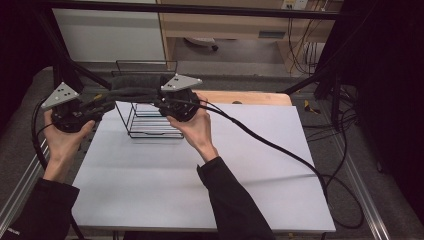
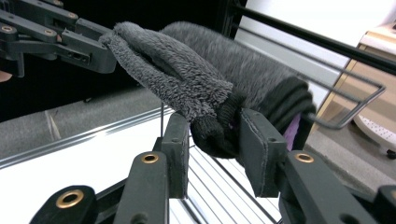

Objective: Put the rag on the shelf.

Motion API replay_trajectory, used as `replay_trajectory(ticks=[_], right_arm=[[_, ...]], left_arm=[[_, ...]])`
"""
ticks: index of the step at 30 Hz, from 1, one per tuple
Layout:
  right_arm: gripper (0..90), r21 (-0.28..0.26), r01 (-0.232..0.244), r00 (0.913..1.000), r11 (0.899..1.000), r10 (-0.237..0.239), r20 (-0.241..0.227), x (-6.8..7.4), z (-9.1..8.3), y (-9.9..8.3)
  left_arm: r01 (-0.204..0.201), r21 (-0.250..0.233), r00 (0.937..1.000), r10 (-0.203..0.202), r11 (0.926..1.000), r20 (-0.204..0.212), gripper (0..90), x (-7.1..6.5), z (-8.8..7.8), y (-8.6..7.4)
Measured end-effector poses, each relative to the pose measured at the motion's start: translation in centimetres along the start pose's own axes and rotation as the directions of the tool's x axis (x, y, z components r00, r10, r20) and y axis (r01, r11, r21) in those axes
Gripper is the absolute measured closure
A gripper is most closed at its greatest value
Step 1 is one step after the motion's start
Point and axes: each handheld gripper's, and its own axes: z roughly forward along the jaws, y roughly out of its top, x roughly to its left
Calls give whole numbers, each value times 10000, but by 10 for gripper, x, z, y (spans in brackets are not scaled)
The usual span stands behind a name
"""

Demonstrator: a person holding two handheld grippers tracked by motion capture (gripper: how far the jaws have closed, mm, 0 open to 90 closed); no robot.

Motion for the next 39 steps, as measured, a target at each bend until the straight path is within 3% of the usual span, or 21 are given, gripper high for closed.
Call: replay_trajectory(ticks=[13,18,22,28,33,39], right_arm=[[541,446,-768,9970,9960,771,-38,-9,18,-32],[459,565,-955,9954,9938,960,-64,-15,28,-47],[338,474,-1127,9935,9925,1133,-98,-18,30,-57],[169,476,-1222,9920,9914,1236,-274,-20,19,-63],[122,573,-1146,9928,9917,1164,-277,-22,1,-68],[66,998,-1430,9891,9847,1458,-214,-28,-24,-80]], left_arm=[[266,882,9993,-241,9957,-287,560,3,22,-24],[441,1141,9984,-399,9925,-397,508,5,30,-32],[572,1318,9979,-525,9896,-389,432,6,33,-39],[719,1549,9974,-695,9853,-211,330,2,34,-49],[811,1785,9966,-824,9806,-1,246,-4,34,-56],[714,1984,9969,-764,9775,178,154,-15,34,-62]])
